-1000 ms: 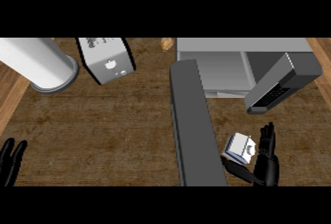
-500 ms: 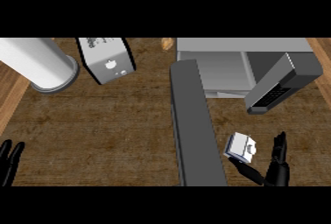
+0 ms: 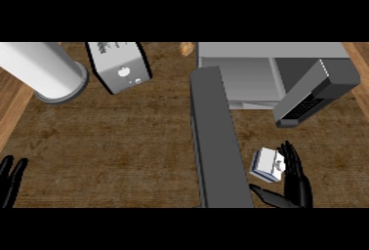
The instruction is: Pick up the milk, place it into the microwave and close the microwave
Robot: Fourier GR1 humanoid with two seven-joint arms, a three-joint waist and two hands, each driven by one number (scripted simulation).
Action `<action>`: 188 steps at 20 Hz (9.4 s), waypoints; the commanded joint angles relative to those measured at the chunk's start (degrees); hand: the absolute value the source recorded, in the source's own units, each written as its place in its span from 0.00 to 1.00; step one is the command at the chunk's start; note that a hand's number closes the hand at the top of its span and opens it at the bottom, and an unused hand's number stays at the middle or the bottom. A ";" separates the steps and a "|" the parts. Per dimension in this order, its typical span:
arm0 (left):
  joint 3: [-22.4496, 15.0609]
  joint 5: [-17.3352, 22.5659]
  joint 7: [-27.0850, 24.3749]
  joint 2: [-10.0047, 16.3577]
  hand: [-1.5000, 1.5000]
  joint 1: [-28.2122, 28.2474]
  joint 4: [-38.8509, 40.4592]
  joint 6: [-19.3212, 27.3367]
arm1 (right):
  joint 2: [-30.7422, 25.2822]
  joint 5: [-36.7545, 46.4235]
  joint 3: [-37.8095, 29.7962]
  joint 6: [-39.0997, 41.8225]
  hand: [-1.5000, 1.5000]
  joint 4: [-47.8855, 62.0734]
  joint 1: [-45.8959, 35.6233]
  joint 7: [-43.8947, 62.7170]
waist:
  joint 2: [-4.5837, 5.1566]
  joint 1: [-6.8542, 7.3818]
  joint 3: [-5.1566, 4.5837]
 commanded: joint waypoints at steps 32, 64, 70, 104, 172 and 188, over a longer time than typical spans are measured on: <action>2.90 5.93 4.81 0.55 0.00 -0.24 -0.97 -1.09 | -7.58 1.07 4.12 8.17 1.00 -22.76 -5.51 10.81 | -0.11 -0.37 -0.08; 6.16 5.78 1.68 2.69 0.00 -8.74 8.48 -5.54 | -5.72 14.46 -5.48 -9.83 1.00 32.88 -58.37 9.65 | 2.02 4.26 0.07; 4.81 5.25 1.61 2.66 0.00 -8.42 8.06 -6.82 | -6.48 16.06 -5.37 -14.62 1.00 36.62 -62.12 11.56 | 2.75 6.39 0.12; -1.96 -4.56 2.94 2.19 0.00 -15.65 8.64 -4.72 | -6.65 17.00 -7.66 -28.13 0.00 43.19 -66.40 17.68 | 4.83 9.90 0.38; -35.60 -30.47 -4.86 -0.33 1.00 -30.76 46.20 0.21 | -7.19 11.82 -4.43 7.98 0.00 2.70 -14.15 2.72 | -0.62 -2.82 -0.22; -63.91 -12.25 -4.45 -0.31 1.00 -47.33 62.24 29.70 | -12.75 -0.49 -5.31 17.50 0.00 -36.54 4.97 20.28 | 0.04 -5.46 -0.33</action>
